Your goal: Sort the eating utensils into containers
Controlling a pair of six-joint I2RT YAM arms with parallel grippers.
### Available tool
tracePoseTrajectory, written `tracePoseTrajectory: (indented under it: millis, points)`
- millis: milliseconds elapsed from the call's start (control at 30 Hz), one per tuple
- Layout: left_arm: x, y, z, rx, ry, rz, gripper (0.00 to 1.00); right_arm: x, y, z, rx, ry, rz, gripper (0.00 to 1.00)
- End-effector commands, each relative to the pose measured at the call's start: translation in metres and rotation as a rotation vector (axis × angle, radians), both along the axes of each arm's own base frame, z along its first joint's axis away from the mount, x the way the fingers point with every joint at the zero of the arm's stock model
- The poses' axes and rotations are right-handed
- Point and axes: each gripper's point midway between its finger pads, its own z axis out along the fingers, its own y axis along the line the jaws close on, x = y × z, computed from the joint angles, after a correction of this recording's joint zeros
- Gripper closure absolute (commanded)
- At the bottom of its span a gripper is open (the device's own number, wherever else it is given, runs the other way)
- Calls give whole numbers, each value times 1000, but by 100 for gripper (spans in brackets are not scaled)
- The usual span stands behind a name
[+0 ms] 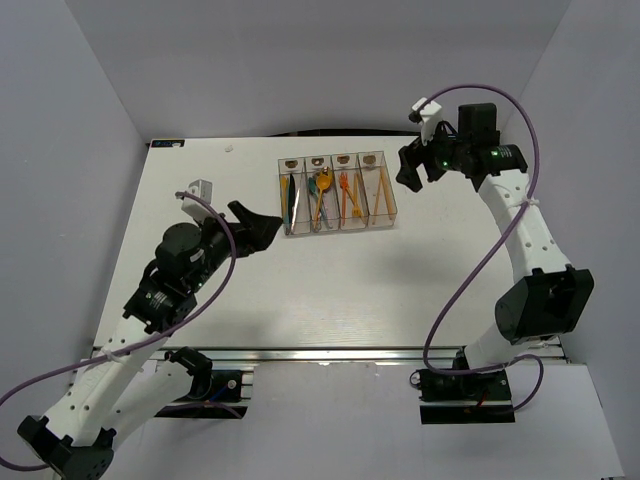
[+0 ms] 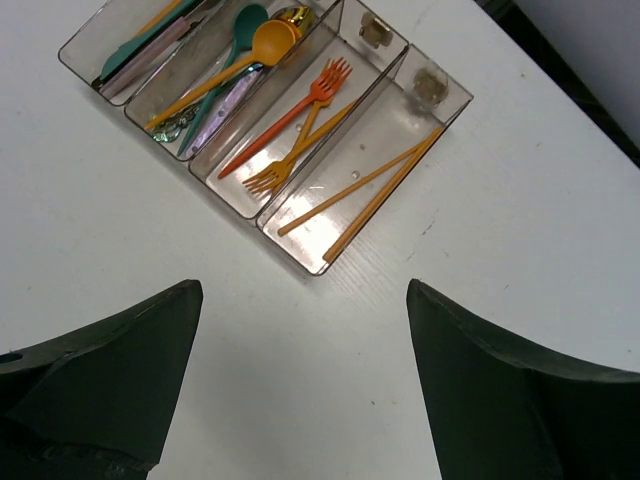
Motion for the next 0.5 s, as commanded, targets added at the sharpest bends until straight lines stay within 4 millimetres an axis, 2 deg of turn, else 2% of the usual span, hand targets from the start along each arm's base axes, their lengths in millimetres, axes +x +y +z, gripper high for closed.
tracePoseTrajectory:
  millis: [0,67,100,167,200,233,267,333,467]
  points:
    - [1,-10,44,-24,-123,-60,2,-19,-5,17,19,-18,-7,11]
    - [0,-16,51,-31,-133,-95,2,-17,-10,16,25,-28,-60,11]
    - [-1,-17,53,-32,-138,-101,2,-20,-13,25,30,-60,-78,11]
    - [-1,-17,60,-30,-155,-101,2,-18,-19,23,36,-89,-134,11]
    - [-1,-17,61,-31,-156,-100,2,-21,-23,32,45,-126,-156,11]
    - [-1,-16,62,-31,-160,-98,2,-21,-26,32,49,-142,-184,11]
    - [-2,-15,65,-34,-166,-95,2,-21,-26,27,62,-154,-195,11]
    - [-4,-14,68,-43,-174,-94,2,-26,-29,34,94,-180,-226,11]
    - [-8,-11,73,-68,-191,-91,2,-38,-26,27,127,-140,-227,11]
